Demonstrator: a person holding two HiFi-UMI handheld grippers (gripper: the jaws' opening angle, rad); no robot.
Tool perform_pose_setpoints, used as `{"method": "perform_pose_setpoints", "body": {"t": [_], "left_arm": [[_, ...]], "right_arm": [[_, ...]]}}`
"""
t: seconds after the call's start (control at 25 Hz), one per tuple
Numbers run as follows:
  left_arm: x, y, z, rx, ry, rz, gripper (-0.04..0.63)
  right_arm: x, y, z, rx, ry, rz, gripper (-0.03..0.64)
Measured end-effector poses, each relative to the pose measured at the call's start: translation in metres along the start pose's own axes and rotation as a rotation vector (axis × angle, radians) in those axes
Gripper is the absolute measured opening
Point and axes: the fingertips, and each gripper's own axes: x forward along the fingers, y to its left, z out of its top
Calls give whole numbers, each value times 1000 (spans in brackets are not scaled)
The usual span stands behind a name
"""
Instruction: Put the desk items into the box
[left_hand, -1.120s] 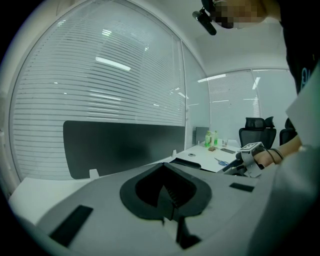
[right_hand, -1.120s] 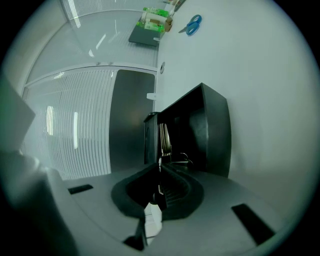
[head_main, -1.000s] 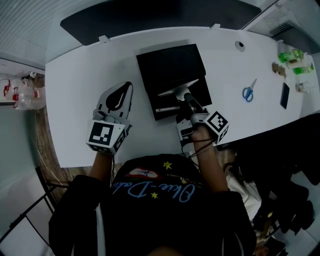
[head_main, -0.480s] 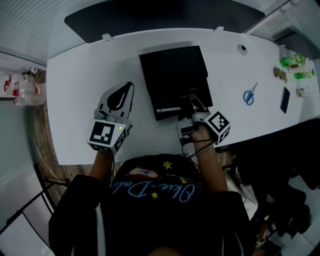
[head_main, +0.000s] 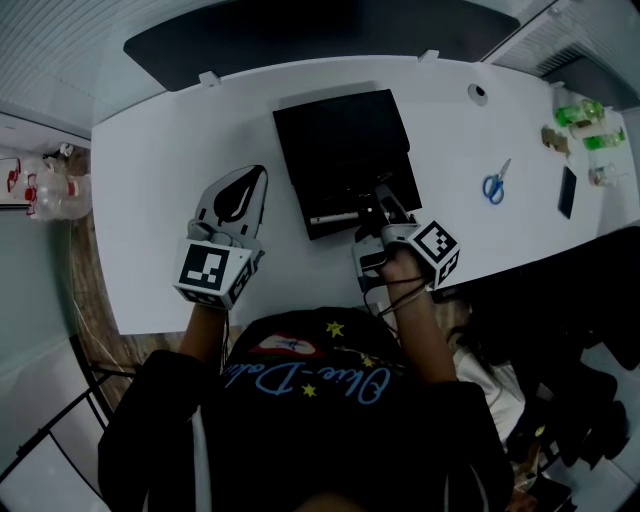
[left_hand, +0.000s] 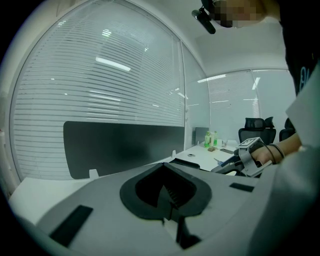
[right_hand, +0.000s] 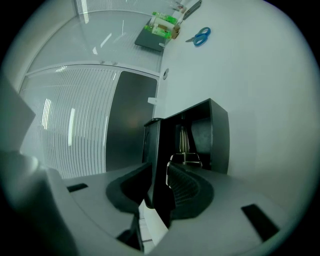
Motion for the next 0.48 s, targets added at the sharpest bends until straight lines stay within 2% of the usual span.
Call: {"method": "perform_pose_setpoints", "body": {"t": [0.08, 0.36, 0.48], "left_arm": [[1, -2, 2, 5, -5, -8, 9], [-3, -6, 2, 9, 1, -21, 9], [-3, -9, 2, 8, -12, -30, 9]], "right_arm": [[-1, 0, 0, -3, -1, -5, 115], [-7, -1, 0, 1, 5, -24, 230], [-9, 1, 1, -9, 10, -28, 255]]}}
